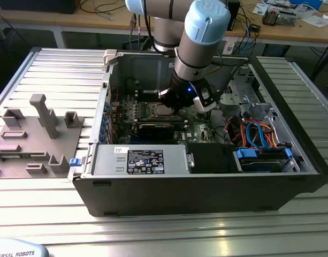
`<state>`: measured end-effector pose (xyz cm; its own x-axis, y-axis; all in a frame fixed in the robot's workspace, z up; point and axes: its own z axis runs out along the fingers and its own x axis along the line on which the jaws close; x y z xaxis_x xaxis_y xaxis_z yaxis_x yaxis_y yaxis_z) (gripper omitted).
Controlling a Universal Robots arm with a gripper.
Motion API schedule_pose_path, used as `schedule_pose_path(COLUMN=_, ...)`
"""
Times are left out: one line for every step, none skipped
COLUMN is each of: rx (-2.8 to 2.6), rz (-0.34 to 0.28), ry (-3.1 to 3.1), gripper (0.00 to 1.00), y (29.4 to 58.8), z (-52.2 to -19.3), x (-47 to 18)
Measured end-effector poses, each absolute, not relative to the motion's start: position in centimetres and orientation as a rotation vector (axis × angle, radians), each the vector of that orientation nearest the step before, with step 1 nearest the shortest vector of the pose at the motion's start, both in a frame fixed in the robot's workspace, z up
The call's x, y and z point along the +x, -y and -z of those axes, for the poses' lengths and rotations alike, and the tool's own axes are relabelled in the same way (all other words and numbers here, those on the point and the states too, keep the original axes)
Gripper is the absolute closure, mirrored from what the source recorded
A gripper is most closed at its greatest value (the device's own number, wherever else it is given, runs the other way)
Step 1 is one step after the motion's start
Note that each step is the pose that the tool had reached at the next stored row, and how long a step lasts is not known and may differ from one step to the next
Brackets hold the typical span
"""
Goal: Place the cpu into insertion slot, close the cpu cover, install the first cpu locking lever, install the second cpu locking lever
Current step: 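Install the second cpu locking lever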
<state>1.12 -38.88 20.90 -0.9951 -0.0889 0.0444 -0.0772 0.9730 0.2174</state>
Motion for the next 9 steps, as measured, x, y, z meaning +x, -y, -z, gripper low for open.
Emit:
schedule_pose_path(rx=0.129, rz=0.334, ry=3.067, gripper=0.89, y=38.9, z=-21.2, x=1.1)
schedule_pose_path(rx=0.129, rz=0.334, ry=3.067, gripper=0.89, y=38.9, z=-21.4, x=1.1)
schedule_pose_path(rx=0.129, rz=0.333, ry=3.068, gripper=0.89, y=38.9, z=-21.8, x=1.1)
schedule_pose_path(rx=0.129, rz=0.333, ry=3.069, gripper=0.89, y=38.9, z=-22.1, x=1.0)
schedule_pose_path(rx=0.129, rz=0.331, ry=3.070, gripper=0.89, y=38.9, z=-22.3, x=1.0)
schedule_pose_path(rx=0.129, rz=0.327, ry=3.070, gripper=0.89, y=38.8, z=-22.5, x=1.0)
schedule_pose_path(rx=0.129, rz=0.321, ry=3.072, gripper=0.89, y=38.8, z=-22.6, x=0.9)
schedule_pose_path(rx=0.129, rz=0.312, ry=3.073, gripper=0.89, y=38.7, z=-22.7, x=0.9)
schedule_pose_path(rx=0.129, rz=0.306, ry=3.074, gripper=0.89, y=38.6, z=-22.8, x=0.9)
